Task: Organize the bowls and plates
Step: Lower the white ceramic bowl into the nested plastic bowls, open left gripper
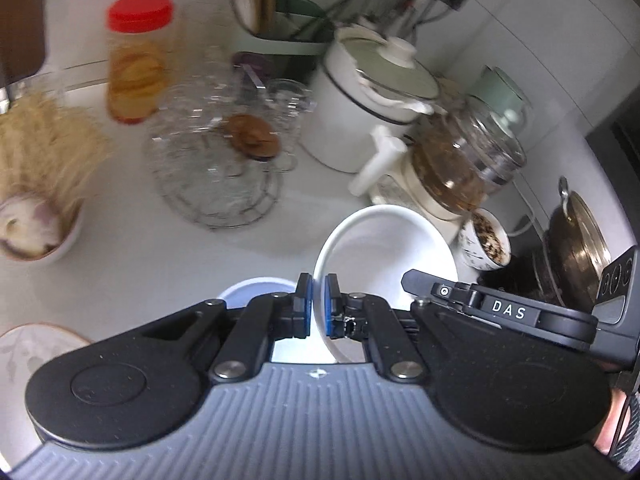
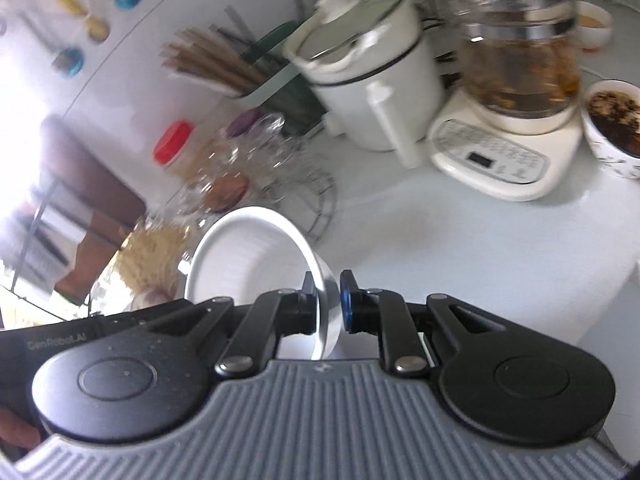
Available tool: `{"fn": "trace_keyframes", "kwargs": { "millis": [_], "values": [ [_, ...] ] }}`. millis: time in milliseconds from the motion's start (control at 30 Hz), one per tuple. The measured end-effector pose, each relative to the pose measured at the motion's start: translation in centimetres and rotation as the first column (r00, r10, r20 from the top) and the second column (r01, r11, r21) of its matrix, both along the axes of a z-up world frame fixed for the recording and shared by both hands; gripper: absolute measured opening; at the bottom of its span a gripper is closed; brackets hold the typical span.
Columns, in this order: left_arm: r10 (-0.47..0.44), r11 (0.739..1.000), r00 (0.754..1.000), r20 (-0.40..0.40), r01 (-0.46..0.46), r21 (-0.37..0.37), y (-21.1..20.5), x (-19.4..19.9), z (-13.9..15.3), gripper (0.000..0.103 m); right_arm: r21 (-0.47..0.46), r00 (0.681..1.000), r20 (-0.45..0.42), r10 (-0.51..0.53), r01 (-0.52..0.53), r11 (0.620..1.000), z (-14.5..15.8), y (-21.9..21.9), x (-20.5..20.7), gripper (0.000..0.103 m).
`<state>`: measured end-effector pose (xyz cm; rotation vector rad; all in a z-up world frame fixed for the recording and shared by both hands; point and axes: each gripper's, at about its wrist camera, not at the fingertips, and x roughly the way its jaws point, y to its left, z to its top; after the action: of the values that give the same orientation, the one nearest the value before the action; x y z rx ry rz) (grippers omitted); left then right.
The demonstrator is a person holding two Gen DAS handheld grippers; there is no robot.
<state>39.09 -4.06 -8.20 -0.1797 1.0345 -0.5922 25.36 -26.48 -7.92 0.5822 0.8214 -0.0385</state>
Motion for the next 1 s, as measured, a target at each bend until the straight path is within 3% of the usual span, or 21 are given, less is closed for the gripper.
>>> {"fn": "trace_keyframes", "kwargs": {
  "millis": [233, 367, 567, 933, 1000],
  "values": [
    [0.074, 0.996, 0.997, 0.003, -0.074, 0.042, 2.7, -0.5, -2.0, 0.006, 0.058, 0.991, -0.081, 0.104, -0.1, 0.993, -2.9, 2.3, 1.7, 0.016],
    [0.097, 0.994, 0.995, -0.014, -0.096, 0.056, 3.4, -0.7, -3.5, 0.006, 0.024, 0.984, -0.11, 0.141, -0.139, 0.99, -3.9, 3.5, 2.3, 0.016],
    [0.111, 0.993, 0.992, -0.063, -0.107, 0.054, 4.1, -0.7, -5.4, 0.006, -0.019, 0.98, -0.122, 0.157, -0.161, 0.987, -4.1, 4.1, 2.9, 0.016],
    [0.126, 0.991, 0.987, -0.1, -0.12, 0.067, 4.0, -0.5, -6.6, 0.006, 0.017, 0.969, -0.183, 0.165, -0.165, 0.986, -5.3, 3.8, 3.1, 0.017],
    [0.122, 0.991, 0.986, -0.11, -0.116, 0.064, 4.0, -0.5, -6.9, 0.006, 0.046, 0.966, -0.189, 0.178, -0.172, 0.984, -5.5, 3.8, 3.1, 0.034]
  ]
}}
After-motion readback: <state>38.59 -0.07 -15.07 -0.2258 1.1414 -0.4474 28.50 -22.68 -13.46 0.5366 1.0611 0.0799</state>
